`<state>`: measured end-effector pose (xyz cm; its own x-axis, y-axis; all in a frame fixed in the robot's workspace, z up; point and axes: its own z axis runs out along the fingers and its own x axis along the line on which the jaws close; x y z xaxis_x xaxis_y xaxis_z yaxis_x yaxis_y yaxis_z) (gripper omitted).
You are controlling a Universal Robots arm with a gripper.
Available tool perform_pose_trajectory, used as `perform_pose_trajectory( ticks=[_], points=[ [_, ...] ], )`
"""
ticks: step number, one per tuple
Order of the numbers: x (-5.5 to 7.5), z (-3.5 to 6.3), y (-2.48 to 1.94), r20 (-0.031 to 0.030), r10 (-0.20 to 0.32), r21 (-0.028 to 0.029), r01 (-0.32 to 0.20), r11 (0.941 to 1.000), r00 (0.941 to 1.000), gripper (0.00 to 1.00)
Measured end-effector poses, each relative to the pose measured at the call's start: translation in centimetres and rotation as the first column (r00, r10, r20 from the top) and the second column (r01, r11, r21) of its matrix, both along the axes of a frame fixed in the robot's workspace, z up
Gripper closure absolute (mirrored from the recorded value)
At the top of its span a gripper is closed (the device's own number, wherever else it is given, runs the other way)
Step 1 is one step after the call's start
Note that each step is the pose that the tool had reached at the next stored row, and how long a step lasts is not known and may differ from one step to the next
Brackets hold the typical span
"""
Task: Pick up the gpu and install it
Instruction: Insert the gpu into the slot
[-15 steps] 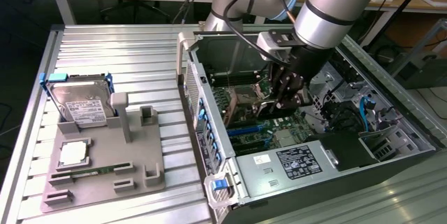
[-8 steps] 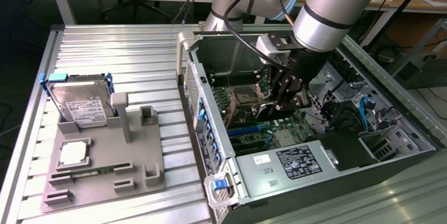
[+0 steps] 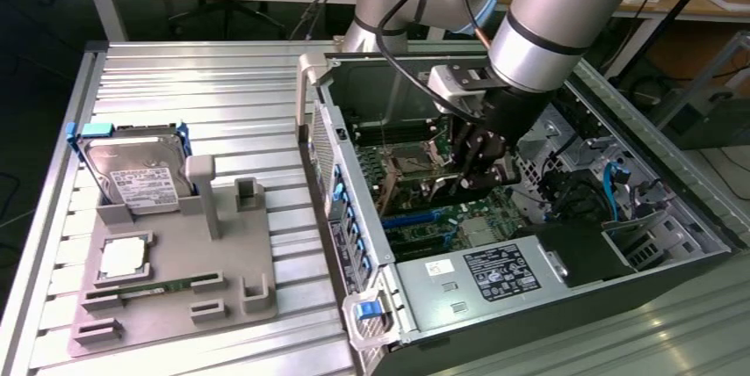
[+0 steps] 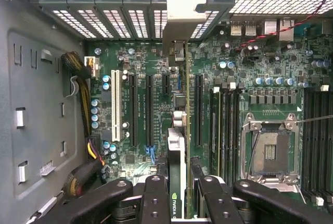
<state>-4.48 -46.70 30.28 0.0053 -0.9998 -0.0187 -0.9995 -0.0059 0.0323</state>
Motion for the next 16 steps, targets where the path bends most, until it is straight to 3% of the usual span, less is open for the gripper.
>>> perform_pose_trajectory(
  ticks=[16],
  points=[
    [0.0, -1.07, 0.0, 0.0, 0.012, 0.0001, -0.012, 0.9999, 0.9999, 0.73]
  ],
)
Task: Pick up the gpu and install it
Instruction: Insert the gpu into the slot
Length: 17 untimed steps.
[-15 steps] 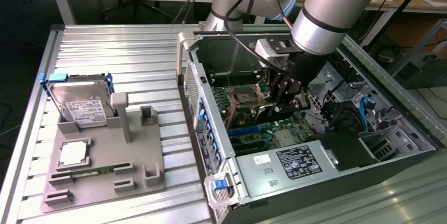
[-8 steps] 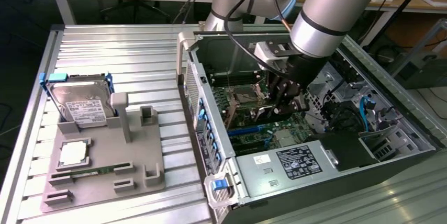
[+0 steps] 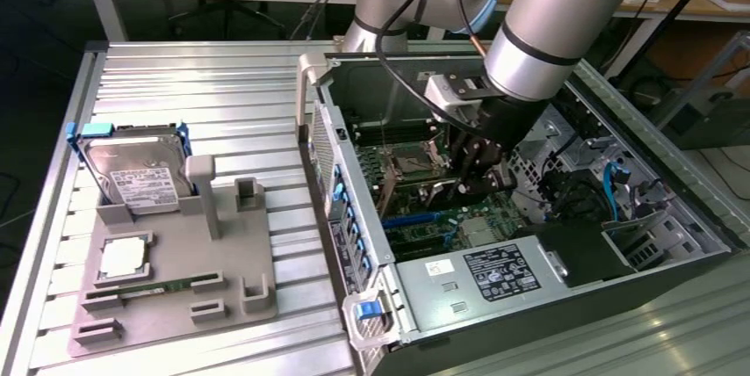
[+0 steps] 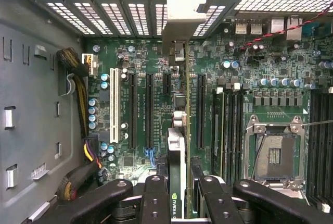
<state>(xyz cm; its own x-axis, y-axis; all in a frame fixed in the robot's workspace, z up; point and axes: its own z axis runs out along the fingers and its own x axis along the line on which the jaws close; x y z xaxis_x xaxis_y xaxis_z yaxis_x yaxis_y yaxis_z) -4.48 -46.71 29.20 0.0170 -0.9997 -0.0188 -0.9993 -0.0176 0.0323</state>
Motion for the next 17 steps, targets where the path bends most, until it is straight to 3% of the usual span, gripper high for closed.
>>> perform_pose_trajectory(
  ticks=[5, 17],
  points=[
    [-0.01, -0.36, 0.0, 0.0, 0.008, -0.005, -0.008, 1.0, 1.0, 0.73],
    [-0.01, -0.82, 0.0, 0.0001, 0.032, -0.0061, -0.032, 0.9995, 0.9995, 0.73]
  ],
)
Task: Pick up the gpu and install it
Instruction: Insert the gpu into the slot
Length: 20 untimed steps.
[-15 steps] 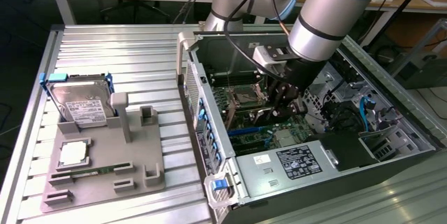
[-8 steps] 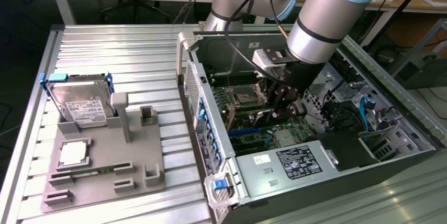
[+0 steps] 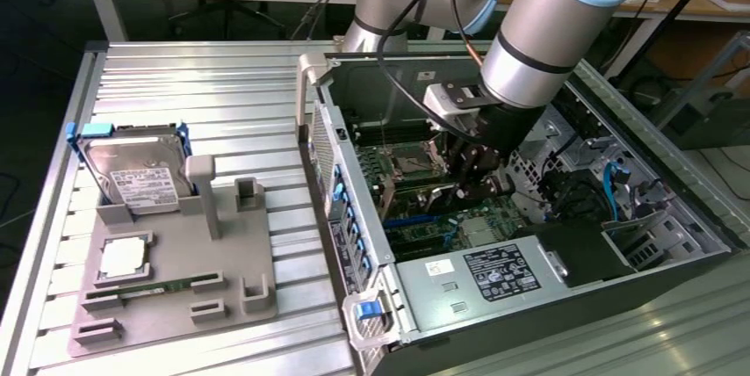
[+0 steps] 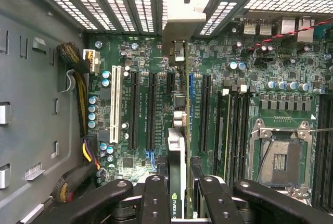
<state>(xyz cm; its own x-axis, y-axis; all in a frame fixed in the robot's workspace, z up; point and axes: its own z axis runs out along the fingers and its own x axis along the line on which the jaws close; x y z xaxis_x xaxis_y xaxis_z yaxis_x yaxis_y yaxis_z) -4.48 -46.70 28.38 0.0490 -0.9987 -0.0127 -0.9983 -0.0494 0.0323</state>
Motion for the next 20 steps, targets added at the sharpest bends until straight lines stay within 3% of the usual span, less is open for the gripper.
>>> perform_pose_trajectory(
  ticks=[8, 20],
  points=[
    [0.0, -0.04, 0.01, 0.0, -0.007, -0.0001, 0.007, 1.0, 1.0, 0.73],
    [-1.1, -0.35, 0.63, 0.0, -0.035, 0.0, 0.035, 0.9994, 0.9994, 0.73]
  ],
)
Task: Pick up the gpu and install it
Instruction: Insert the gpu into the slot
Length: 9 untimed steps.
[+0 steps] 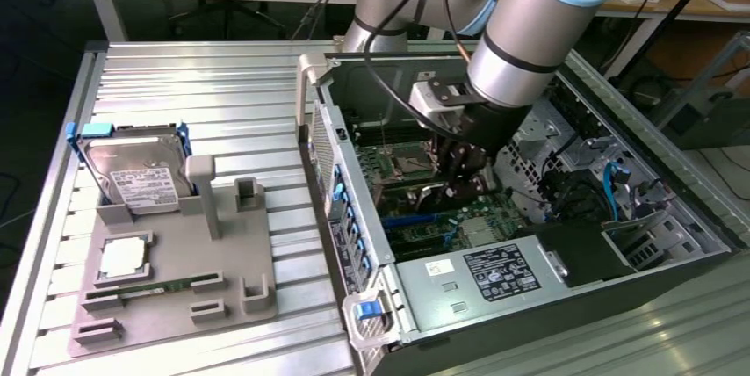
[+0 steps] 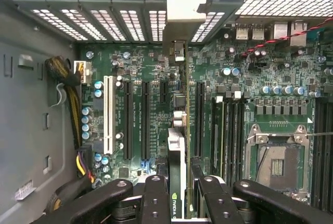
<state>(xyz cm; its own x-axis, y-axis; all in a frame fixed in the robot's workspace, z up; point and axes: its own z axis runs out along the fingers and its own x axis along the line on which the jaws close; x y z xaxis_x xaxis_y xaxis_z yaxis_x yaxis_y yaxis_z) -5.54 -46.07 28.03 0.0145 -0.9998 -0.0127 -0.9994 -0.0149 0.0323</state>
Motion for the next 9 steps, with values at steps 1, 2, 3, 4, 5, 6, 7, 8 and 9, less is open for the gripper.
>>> perform_pose_trajectory(
  ticks=[1, 2, 3, 4, 5, 6, 7, 8, 9],
  points=[
    [-0.06, -0.03, 0.04, 0.0, -0.001, 0.0001, 0.001, 1.0, 1.0, 0.73],
    [-0.13, -0.05, 0.08, 0.0, -0.002, 0.0002, 0.002, 1.0, 1.0, 0.73],
    [-0.21, -0.06, 0.15, 0.0, -0.003, -0.0001, 0.003, 1.0, 1.0, 0.73],
    [-0.33, -0.09, 0.22, 0.0, -0.004, 0.0, 0.004, 1.0, 1.0, 0.73],
    [-0.45, -0.11, 0.27, 0.0001, -0.006, 0.0001, 0.006, 1.0, 1.0, 0.73],
    [-0.58, -0.12, 0.29, 0.0, -0.006, 0.0, 0.006, 1.0, 1.0, 0.73],
    [-0.75, -0.13, 0.31, -0.0001, -0.007, -0.0001, 0.007, 1.0, 1.0, 0.73],
    [-0.87, -0.15, 0.32, 0.0, -0.008, 0.0, 0.008, 1.0, 1.0, 0.73],
    [-0.97, -0.17, 0.32, 0.0, -0.008, 0.0, 0.008, 1.0, 1.0, 0.73]
  ],
)
